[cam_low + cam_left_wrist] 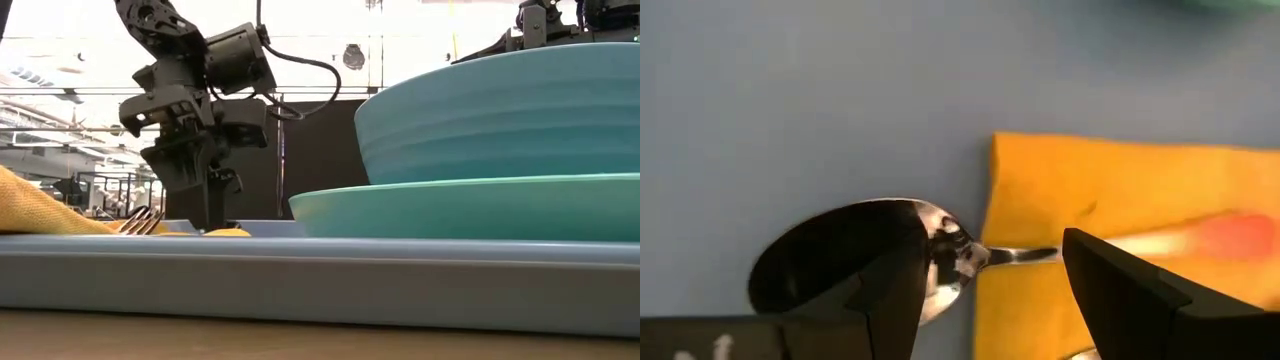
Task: Set up tray
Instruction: Put the orange spoon on top of the yellow table napkin
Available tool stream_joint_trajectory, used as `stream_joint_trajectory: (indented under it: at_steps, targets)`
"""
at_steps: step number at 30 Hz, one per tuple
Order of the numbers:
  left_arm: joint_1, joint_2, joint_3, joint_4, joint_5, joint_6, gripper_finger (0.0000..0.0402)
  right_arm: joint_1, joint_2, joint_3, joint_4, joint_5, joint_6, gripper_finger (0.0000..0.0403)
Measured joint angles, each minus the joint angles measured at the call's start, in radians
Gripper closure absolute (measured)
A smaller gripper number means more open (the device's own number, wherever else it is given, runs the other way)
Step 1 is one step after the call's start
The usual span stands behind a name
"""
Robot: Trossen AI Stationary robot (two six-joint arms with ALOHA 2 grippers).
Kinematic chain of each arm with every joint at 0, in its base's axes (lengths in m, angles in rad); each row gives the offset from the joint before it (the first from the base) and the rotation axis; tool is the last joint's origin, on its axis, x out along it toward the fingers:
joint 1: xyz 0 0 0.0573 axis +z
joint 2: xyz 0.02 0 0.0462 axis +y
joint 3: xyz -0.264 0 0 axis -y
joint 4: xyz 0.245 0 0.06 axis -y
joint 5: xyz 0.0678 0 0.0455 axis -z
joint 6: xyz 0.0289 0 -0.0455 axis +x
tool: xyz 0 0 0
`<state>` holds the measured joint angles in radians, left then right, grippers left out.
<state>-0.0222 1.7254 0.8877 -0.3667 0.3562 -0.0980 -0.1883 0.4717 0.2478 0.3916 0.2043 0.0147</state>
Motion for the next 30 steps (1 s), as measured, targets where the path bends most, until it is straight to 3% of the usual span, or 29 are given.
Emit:
stream_joint_trajectory:
  at_steps: [4,14,21,25,30]
  targets:
    - [0.000,0.036,0.001,0.014,0.097,-0.026,0.0163,0.000,0.000,0.000,0.000,0.000,0.000,0.0261]
    - [0.000,0.020,-0.001,0.003,0.133,-0.035,0.0163,0.000,0.000,0.001,0.000,0.000,-0.001,0.0261]
    - [-0.002,0.012,-0.007,-0.014,0.296,-0.047,0.0163,0.000,0.000,0.001,0.000,0.001,-0.002,0.0261]
    - [0.001,0.012,-0.007,-0.004,0.288,-0.043,0.0163,0.000,0.000,0.001,0.000,0.001,-0.004,0.0261]
    - [0.019,0.007,0.000,-0.005,0.207,-0.017,0.0163,0.000,0.000,0.001,0.000,0.001,-0.004,0.0261]
